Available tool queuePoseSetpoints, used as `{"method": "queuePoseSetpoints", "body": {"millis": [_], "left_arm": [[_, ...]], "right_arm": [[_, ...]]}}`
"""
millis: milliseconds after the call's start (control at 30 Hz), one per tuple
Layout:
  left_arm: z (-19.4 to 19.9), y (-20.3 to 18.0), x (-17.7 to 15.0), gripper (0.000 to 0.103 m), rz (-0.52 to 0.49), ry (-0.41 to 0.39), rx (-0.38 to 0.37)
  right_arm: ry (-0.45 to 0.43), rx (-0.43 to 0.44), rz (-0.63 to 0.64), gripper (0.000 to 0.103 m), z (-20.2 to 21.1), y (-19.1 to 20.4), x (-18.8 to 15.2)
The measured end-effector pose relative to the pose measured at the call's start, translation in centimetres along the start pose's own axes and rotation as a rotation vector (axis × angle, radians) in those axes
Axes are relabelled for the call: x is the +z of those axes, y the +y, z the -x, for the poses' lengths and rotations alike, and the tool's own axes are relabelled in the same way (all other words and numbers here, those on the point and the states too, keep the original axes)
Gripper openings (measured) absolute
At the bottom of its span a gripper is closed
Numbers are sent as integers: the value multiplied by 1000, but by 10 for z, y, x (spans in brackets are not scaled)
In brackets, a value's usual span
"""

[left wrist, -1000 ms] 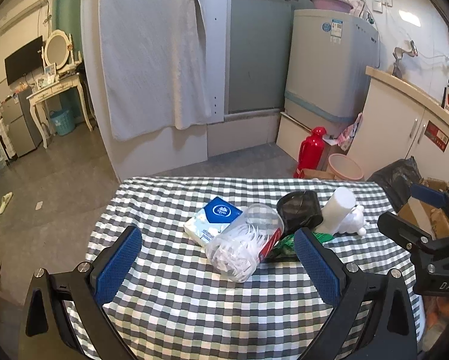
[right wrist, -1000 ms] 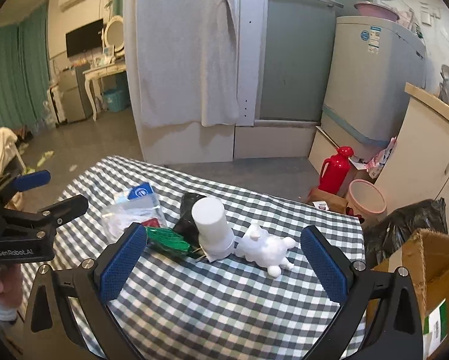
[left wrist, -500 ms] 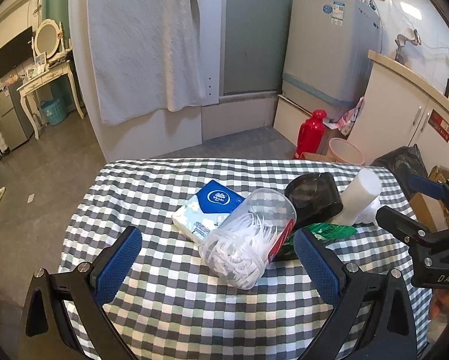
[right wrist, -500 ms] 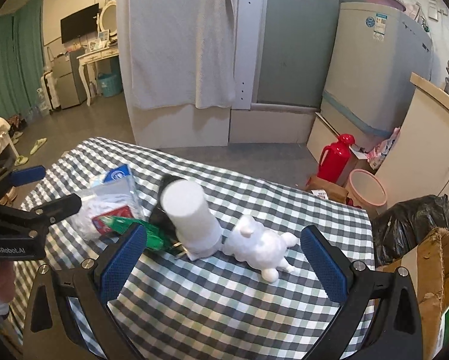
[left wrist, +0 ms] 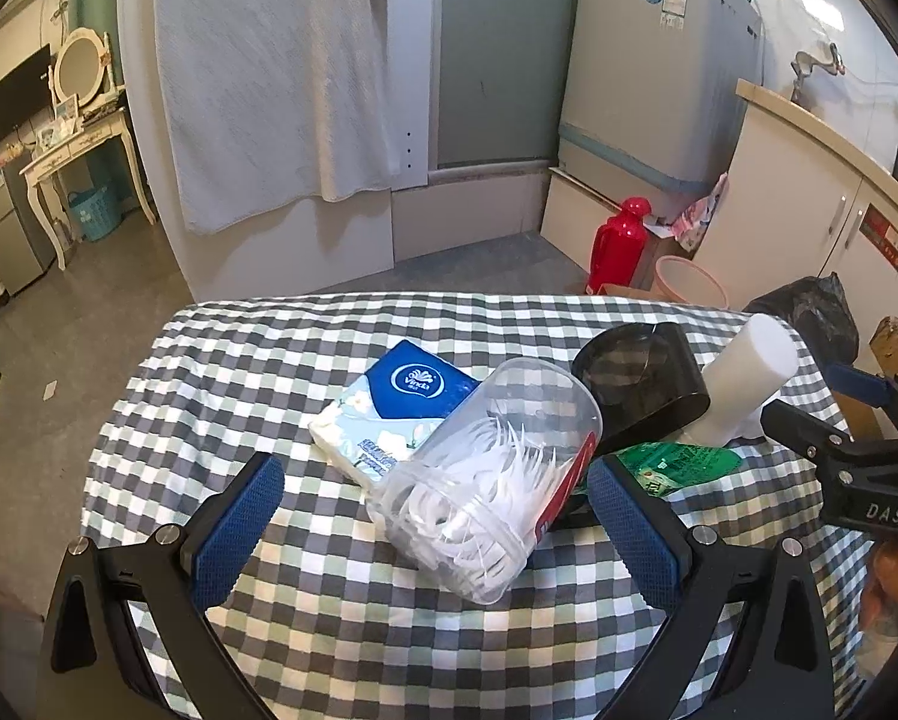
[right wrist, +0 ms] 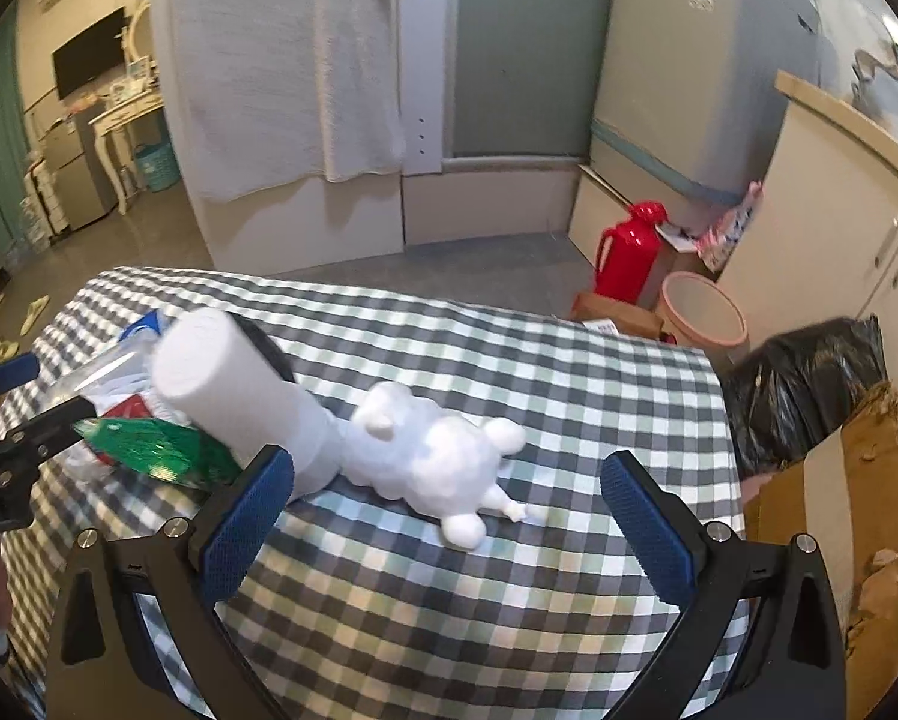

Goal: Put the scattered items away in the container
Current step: 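Approach the clear floss-pick jar with the left tool while the right tool approaches the white plush toy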

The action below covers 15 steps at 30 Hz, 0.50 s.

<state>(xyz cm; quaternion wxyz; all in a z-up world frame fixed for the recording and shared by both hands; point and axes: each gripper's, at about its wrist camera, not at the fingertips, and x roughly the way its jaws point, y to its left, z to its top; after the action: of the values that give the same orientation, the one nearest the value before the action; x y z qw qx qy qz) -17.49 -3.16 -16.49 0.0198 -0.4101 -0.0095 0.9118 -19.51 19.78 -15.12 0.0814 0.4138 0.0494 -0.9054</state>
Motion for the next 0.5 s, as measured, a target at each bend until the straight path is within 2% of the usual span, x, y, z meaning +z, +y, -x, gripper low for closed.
{"method": "queuePoseSetpoints", "body": {"millis": [233,500], "left_arm": [[-16,-2,-2,103,11,26,-22],[-23,-1,0,103,33,20,-52]], "right_arm": [[43,-2,-61,103,-20,-8,0],[73,27,-112,103,-35,-10,3]]}}
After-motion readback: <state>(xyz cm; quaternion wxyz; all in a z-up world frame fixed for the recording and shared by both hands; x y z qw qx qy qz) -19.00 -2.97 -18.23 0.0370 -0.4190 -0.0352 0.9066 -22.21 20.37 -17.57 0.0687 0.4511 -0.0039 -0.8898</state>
